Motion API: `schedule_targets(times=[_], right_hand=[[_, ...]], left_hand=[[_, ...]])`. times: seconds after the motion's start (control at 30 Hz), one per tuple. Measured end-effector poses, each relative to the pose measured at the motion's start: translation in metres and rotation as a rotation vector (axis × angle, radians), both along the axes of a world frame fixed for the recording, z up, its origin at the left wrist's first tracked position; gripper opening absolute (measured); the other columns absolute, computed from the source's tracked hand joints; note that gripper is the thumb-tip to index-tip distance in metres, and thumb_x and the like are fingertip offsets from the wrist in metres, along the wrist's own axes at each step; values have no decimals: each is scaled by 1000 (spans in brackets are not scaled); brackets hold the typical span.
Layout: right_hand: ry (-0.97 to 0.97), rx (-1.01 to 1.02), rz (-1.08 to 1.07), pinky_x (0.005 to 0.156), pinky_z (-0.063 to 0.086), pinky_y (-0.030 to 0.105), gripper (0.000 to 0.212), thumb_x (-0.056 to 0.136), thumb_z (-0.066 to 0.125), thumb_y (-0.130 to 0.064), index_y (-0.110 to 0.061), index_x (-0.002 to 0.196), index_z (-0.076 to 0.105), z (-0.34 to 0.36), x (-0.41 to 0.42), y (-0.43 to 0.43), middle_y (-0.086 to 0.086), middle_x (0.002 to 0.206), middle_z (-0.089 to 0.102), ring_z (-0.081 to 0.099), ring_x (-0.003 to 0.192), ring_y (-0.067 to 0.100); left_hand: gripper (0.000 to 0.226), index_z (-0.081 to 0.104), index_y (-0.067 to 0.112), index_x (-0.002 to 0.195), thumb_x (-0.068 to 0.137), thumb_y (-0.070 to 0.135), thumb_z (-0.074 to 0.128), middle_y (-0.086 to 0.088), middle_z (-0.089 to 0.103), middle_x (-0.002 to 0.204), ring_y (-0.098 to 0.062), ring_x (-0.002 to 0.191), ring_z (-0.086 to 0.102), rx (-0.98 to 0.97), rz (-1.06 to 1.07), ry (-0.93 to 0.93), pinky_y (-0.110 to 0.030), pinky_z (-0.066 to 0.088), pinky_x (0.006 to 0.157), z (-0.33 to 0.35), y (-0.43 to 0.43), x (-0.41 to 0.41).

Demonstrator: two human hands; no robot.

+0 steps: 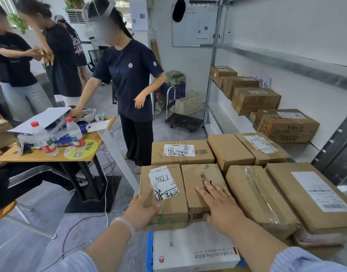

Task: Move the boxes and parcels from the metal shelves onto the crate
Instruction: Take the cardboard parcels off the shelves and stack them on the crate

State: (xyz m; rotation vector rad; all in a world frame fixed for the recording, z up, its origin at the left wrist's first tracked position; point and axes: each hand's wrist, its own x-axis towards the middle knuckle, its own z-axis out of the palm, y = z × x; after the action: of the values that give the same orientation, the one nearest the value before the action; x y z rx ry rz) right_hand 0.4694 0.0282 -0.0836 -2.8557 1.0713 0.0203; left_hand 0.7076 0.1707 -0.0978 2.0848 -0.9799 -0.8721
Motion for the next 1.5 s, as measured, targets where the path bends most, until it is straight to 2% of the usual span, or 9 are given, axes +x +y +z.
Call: schedule_targets(times=[0.2,0.33,0.5,0.83,0.97,1.1,1.23,1.33,1.5], right_hand=[[12,13,1,117,-12,40,82,92,53,-41,-38,152,-3,3,2,0,-4,162,-10,-15,147,16],[-8,24,8,118,-11,40,88,86,52,-59,-39,152,-2,6,1,-1,-4,162,-7,-13,147,14],[-29,37,28,118,-11,40,92,82,48,-70,-39,152,-2,10,4,-2,-7,162,-9,-16,146,10],[1,39,26,113,-19,40,92,83,47,-70,-40,152,-4,-1,11,-2,-4,162,-14,-19,145,14],[8,31,26,115,-17,41,91,82,47,-70,-40,152,-3,0,11,-1,-4,162,-13,-18,146,15],[-7,35,23,115,-15,41,90,82,48,-70,-40,152,-2,6,11,2,-5,162,-12,-17,146,14],[-41,24,24,117,-13,42,91,82,48,-70,-41,152,-2,12,5,12,-6,162,-13,-18,146,12],[-85,-28,7,118,-10,42,92,81,47,-72,-40,152,-2,24,-2,20,-6,162,-10,-16,146,12],[-149,-126,-119,114,-16,40,94,76,38,-79,-42,150,-7,51,-31,32,-4,162,-6,-17,146,13]], left_hand=[[70,18,48,147,89,46,59,-5,28,145,-28,128,40,2,10,-29,-42,40,105,-2,-1,0],[74,18,50,146,86,51,61,0,5,158,-29,141,22,-15,22,-73,-40,29,111,-3,-1,0],[82,11,53,146,80,61,60,3,-6,160,-29,146,7,21,21,-164,-45,21,116,-3,-6,-2],[78,18,51,146,81,58,61,8,-11,159,-31,145,7,77,24,-194,-50,23,115,-5,-11,-3],[75,21,51,145,82,59,61,8,-11,159,-30,145,8,91,25,-207,-50,22,116,-1,-10,-5],[75,19,46,148,84,60,56,5,-12,160,-27,146,1,102,9,-314,-46,16,118,7,-8,-10],[77,15,46,148,83,67,50,4,-8,160,-24,146,-2,111,-19,-503,-46,15,118,16,-8,-18],[77,14,45,148,83,67,47,6,-6,160,-23,146,0,65,-69,-627,-46,14,118,28,-18,-30],[76,8,48,147,84,63,48,4,-14,160,-20,147,-9,-52,-220,-729,-43,0,119,53,-46,-69]])
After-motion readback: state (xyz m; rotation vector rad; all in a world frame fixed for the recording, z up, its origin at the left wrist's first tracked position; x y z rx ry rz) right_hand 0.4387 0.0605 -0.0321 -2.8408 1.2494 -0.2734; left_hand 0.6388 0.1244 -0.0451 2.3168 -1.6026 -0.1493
